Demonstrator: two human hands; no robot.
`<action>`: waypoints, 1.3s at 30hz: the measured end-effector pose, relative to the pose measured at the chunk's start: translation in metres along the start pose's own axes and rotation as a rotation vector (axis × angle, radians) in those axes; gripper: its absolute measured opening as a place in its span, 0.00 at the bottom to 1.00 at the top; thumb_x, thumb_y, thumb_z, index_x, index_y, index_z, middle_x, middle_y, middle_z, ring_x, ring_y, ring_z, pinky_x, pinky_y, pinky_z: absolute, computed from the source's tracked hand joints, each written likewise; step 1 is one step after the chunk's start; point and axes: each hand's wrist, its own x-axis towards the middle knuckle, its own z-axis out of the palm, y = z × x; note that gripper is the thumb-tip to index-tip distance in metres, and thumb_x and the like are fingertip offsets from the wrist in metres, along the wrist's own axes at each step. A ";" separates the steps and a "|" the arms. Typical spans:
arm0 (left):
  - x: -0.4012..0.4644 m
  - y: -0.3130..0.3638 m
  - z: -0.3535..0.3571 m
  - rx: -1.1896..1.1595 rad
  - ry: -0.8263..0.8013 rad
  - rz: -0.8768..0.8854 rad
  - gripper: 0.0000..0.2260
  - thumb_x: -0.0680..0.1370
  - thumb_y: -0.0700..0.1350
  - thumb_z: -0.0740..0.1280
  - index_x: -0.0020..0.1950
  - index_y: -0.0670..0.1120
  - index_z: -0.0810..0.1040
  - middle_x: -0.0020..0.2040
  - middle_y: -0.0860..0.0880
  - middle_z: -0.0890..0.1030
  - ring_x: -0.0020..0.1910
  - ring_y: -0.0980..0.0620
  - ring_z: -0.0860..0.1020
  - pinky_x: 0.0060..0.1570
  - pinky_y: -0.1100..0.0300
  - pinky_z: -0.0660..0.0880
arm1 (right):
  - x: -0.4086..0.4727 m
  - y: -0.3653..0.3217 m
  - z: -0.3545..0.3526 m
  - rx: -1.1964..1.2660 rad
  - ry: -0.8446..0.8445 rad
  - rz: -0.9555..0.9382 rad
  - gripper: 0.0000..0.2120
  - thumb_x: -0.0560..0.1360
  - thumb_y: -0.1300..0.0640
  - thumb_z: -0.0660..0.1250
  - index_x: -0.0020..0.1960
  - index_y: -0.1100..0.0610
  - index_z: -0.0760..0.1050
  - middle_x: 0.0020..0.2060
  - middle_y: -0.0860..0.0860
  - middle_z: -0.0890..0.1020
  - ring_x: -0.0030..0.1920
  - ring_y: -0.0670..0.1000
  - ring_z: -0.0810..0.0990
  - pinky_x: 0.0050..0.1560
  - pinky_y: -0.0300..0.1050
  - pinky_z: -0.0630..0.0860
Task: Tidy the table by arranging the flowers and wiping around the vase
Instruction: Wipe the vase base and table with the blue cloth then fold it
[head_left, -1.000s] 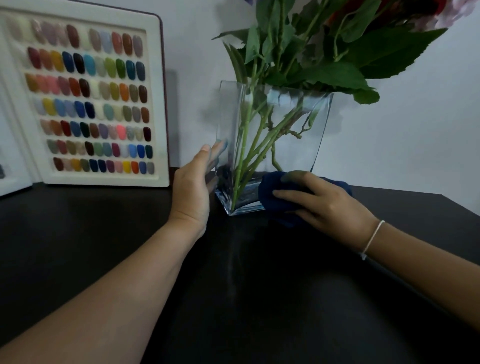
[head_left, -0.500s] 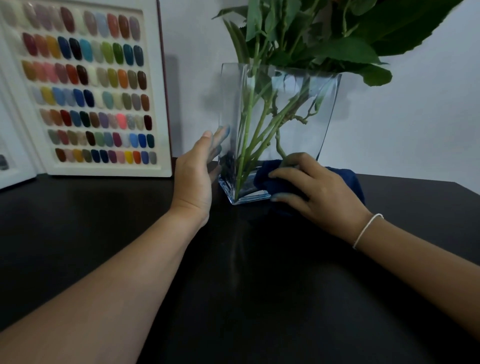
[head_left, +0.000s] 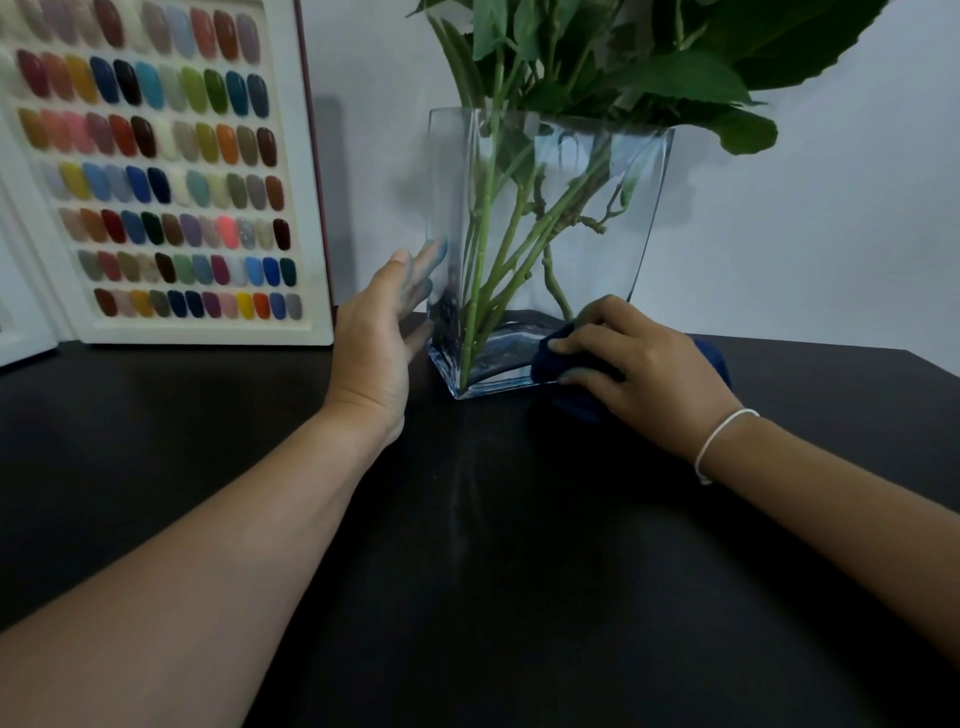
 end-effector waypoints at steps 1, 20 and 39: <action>0.000 0.000 0.000 0.001 0.000 0.000 0.15 0.79 0.53 0.52 0.52 0.58 0.79 0.65 0.54 0.74 0.64 0.58 0.70 0.61 0.57 0.68 | -0.003 0.005 -0.002 -0.008 -0.018 0.016 0.10 0.68 0.63 0.69 0.49 0.65 0.79 0.45 0.64 0.79 0.40 0.62 0.80 0.39 0.53 0.79; 0.000 0.000 0.005 0.003 0.036 -0.003 0.15 0.79 0.51 0.52 0.57 0.55 0.77 0.67 0.54 0.74 0.66 0.56 0.69 0.64 0.55 0.66 | -0.001 -0.001 0.001 0.052 -0.029 0.041 0.10 0.70 0.65 0.68 0.51 0.65 0.78 0.46 0.64 0.78 0.44 0.61 0.79 0.46 0.54 0.78; -0.001 -0.001 0.000 0.030 0.002 0.017 0.14 0.79 0.51 0.53 0.59 0.57 0.75 0.67 0.54 0.72 0.64 0.58 0.70 0.57 0.61 0.69 | 0.015 -0.029 0.011 0.115 -0.090 -0.053 0.10 0.71 0.63 0.68 0.52 0.63 0.79 0.46 0.62 0.78 0.44 0.60 0.79 0.45 0.57 0.78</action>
